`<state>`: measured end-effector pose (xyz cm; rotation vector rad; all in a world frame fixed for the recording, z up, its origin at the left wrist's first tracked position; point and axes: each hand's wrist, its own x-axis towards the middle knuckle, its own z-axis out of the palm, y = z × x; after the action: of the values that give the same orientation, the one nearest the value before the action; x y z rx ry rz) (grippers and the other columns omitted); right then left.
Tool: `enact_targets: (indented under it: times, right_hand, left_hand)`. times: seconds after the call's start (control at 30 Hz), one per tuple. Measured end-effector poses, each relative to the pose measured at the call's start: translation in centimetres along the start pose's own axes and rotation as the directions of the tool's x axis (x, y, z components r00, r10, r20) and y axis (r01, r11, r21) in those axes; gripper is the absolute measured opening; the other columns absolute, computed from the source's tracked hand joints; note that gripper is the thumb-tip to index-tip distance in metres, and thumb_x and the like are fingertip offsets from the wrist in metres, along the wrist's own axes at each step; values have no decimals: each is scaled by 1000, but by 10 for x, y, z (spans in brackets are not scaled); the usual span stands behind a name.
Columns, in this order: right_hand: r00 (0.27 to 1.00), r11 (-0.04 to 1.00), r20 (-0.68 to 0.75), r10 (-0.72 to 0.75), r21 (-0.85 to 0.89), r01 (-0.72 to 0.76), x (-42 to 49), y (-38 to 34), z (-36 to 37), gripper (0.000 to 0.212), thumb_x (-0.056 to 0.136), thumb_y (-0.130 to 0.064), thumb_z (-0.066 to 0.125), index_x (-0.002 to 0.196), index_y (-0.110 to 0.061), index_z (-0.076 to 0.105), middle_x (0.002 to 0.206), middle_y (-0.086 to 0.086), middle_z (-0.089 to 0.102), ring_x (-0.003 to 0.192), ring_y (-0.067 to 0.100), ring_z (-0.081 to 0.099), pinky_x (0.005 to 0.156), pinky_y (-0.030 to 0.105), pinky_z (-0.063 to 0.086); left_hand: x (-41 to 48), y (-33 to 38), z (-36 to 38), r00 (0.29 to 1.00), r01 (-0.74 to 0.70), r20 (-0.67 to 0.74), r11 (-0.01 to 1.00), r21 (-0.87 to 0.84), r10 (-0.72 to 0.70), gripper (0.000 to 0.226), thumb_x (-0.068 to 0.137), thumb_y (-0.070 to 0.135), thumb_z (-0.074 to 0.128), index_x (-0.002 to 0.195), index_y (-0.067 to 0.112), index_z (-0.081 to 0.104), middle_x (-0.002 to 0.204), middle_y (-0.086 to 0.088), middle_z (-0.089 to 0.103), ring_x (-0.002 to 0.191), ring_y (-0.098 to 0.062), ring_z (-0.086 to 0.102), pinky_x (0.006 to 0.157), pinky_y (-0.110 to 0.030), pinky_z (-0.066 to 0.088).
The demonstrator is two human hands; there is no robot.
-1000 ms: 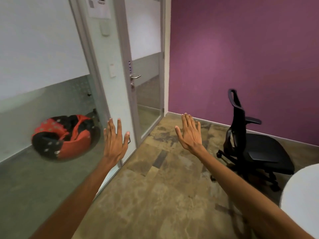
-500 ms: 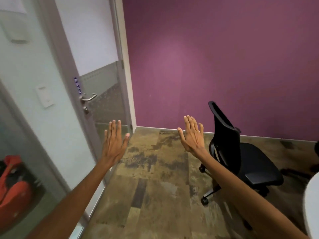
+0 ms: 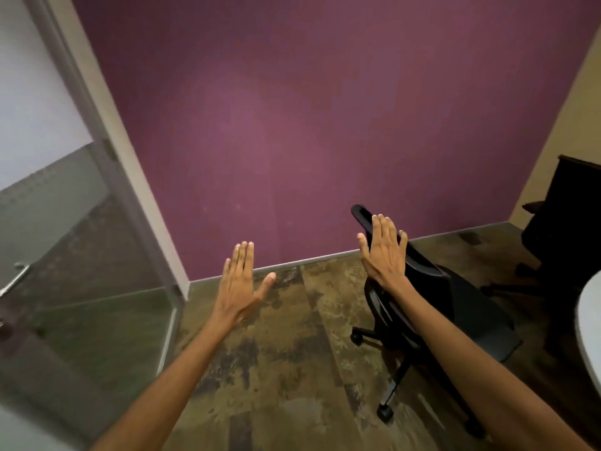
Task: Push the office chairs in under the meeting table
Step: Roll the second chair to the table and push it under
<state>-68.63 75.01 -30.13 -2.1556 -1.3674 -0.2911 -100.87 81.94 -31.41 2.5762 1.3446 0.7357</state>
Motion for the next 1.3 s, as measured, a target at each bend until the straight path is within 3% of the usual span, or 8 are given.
enact_targets:
  times: [0.2, 0.33, 0.47, 0.63, 0.7, 0.87, 1.07, 1.3]
  right_hand:
    - [970, 964, -37, 239, -111, -241, 49, 32, 47, 56, 100, -44, 31, 141, -7, 37, 149, 14, 37, 141, 26, 26, 112, 49, 17]
    - [929, 876, -77, 361, -315, -366, 62, 61, 65, 39, 95, -41, 39, 99, -8, 58, 101, 12, 59, 97, 30, 53, 86, 45, 37]
    - [857, 761, -64, 511, -429, -486, 64, 90, 82, 44, 95, -41, 39, 83, -7, 64, 84, 11, 63, 80, 30, 58, 78, 43, 42]
    - [786, 694, -201, 584, -378, -612, 68, 92, 102, 58, 90, -41, 49, 39, -18, 33, 35, -4, 34, 33, 18, 36, 50, 30, 41]
    - [733, 642, -258, 629, -359, -678, 67, 89, 106, 60, 87, -41, 50, 36, -20, 26, 33, -7, 24, 28, 13, 26, 35, 23, 19]
    - [669, 534, -321, 670, -417, -735, 69, 85, 109, 48, 80, -32, 53, 40, -18, 30, 36, -1, 35, 30, 21, 38, 37, 25, 17]
    - [612, 438, -287, 737, -487, -756, 76, 94, 100, 43, 83, -35, 40, 45, -16, 33, 46, 10, 52, 42, 31, 50, 44, 31, 26]
    - [536, 351, -350, 768, -470, -810, 103, 105, 102, 44, 80, -37, 33, 41, -16, 33, 40, 2, 38, 38, 27, 47, 44, 28, 26]
  left_hand:
    - [142, 15, 57, 961, -225, 170, 974, 23, 218, 95, 84, 55, 38, 155, 11, -6, 164, -7, -7, 151, -20, -10, 124, -46, 2]
    - [212, 53, 104, 890, -382, 258, 924, -25, 375, 98, 82, 42, 51, 155, 12, -6, 165, -9, -4, 151, -20, -10, 123, -44, 0]
    - [278, 83, 167, 782, -515, 337, 848, -127, 525, 93, 84, 40, 55, 156, 12, 3, 164, -12, 5, 152, -23, -1, 123, -38, -2]
    - [351, 113, 238, 536, -693, 449, 676, -250, 715, 67, 81, 42, 58, 138, 8, 49, 142, -16, 51, 137, -30, 41, 116, -40, 27]
    - [374, 124, 255, 457, -755, 427, 594, -278, 780, 39, 73, 42, 58, 98, 12, 65, 97, -7, 68, 98, -29, 64, 82, -37, 49]
    - [403, 138, 278, 217, -914, 476, 349, -209, 852, 22, 57, 32, 50, 51, 20, 33, 46, 5, 35, 40, -21, 37, 43, -30, 27]
    - [422, 166, 295, 28, -928, 418, 180, -327, 908, 23, 59, 28, 50, 51, 19, 30, 47, 4, 34, 40, -19, 32, 42, -29, 21]
    - [455, 193, 310, -39, -922, 383, 115, -370, 923, 13, 61, 27, 53, 58, 15, 47, 55, -1, 44, 57, -33, 55, 54, -32, 34]
